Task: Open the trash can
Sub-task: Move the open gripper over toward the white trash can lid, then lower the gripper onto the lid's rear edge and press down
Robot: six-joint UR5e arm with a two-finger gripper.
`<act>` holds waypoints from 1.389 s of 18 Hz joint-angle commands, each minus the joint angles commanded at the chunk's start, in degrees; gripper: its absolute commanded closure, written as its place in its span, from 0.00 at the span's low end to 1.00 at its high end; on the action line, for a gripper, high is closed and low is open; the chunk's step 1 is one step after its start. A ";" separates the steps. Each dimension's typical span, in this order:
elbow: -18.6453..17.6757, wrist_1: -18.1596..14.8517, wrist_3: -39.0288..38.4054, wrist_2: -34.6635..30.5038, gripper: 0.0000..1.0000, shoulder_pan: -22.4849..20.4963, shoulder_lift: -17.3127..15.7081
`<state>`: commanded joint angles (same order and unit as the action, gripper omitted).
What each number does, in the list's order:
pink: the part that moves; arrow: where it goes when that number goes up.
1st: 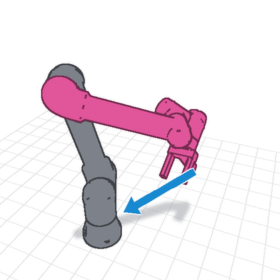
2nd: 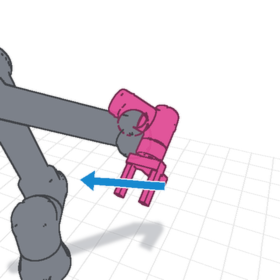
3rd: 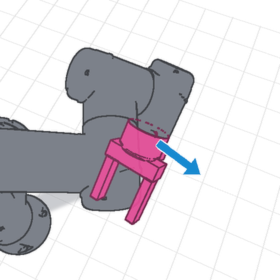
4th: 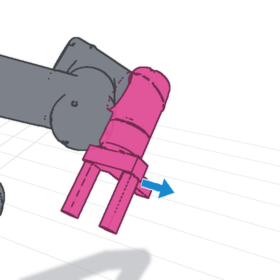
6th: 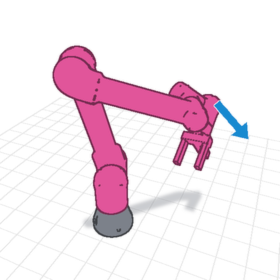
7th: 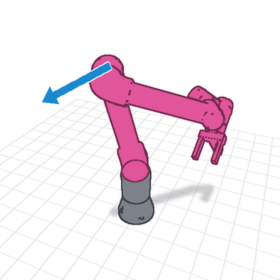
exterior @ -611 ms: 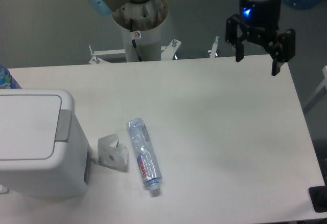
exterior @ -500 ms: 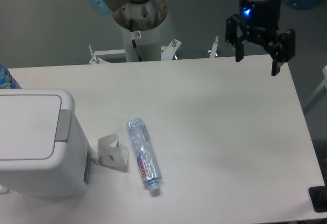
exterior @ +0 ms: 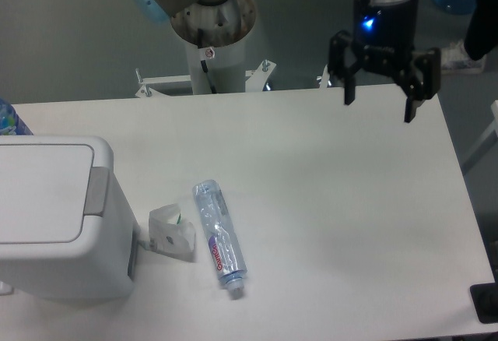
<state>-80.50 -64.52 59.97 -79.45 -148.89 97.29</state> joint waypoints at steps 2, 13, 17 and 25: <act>-0.09 1.06 -5.10 2.27 0.00 1.49 0.35; -1.85 1.16 -32.37 8.35 0.00 13.88 1.49; -2.11 3.60 -37.89 8.44 0.00 17.49 2.37; -3.87 9.42 -46.17 9.05 0.00 21.54 4.57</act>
<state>-84.37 -55.11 13.80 -70.40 -127.36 101.86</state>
